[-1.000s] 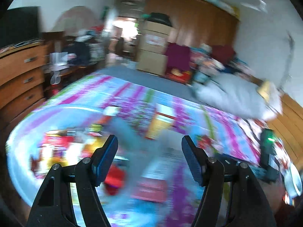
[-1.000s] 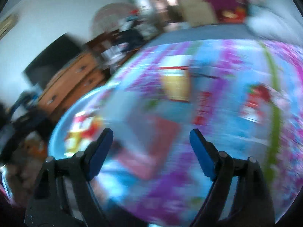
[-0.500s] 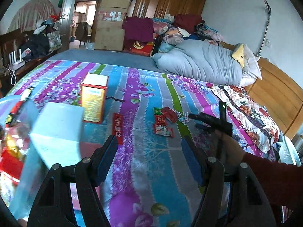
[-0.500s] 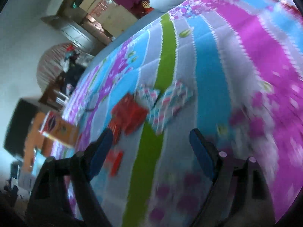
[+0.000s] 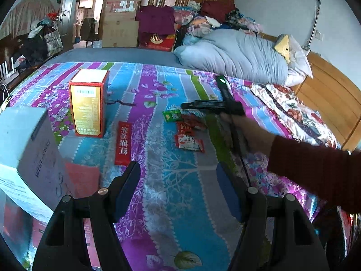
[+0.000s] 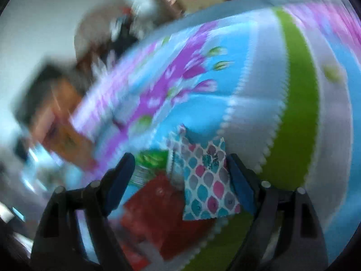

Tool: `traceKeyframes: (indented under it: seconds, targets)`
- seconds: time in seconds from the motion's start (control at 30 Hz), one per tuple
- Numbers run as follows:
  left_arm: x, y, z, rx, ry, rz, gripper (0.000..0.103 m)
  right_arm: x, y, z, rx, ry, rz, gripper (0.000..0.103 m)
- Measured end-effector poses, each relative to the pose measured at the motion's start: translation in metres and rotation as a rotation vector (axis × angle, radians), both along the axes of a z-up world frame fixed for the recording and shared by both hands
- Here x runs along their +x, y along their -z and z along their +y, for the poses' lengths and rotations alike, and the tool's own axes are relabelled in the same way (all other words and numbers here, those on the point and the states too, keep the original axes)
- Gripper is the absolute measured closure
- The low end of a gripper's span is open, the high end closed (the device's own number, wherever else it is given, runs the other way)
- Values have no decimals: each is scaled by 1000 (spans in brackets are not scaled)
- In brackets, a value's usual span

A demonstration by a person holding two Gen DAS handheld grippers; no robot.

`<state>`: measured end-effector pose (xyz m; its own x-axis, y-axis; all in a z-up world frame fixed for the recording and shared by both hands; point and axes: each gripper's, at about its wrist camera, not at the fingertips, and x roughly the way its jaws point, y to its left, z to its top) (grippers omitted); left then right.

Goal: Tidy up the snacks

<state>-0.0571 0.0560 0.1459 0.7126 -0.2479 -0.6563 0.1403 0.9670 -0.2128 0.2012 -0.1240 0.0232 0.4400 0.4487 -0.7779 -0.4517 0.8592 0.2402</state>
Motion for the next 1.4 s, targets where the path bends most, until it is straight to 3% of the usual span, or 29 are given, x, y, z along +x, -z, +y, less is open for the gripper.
traceKeyframes:
  seconds: [0.03,0.1,0.27,0.33,0.37,0.43,0.5,0.6,0.7,1.0,1.1,1.2,1.37,1.4]
  targets:
    - [0,1,0,4,0,2,32,2,-5,11,-69,-23,-25,19]
    - [0,3,2,4,-3,10,32,8,-15,23,-101,-37,-33,20]
    - [0,6,4,-11,-11,18,32,22,-50,30,-12,70,-46,20]
    - [-1,7,4,-16,-4,16,32,28,-52,36,-60,124,-47,20]
    - [0,8,4,-15,1,21,32,35,-47,42,-99,133,-39,23]
    - [1,10,4,-13,4,33,32,47,-28,54,-206,137,2,48]
    - [1,10,6,-29,2,36,32,52,-7,63,-281,115,51,62]
    - [-1,10,7,-38,3,42,32,45,16,69,-306,107,110,63]
    - [-7,7,11,-48,3,38,32,13,15,69,-247,83,154,61]
    - [-30,7,17,-86,2,51,32,-161,1,72,-236,-97,203,62]
    - [-40,7,12,-76,23,53,32,-196,-45,44,-121,-18,81,62]
    - [-47,10,9,-84,30,72,32,-227,-72,14,-48,72,39,54]
    - [-58,16,10,-91,28,105,32,-265,-50,9,-85,111,128,53]
    - [-59,17,9,-90,27,108,32,-270,-45,9,-79,112,149,48]
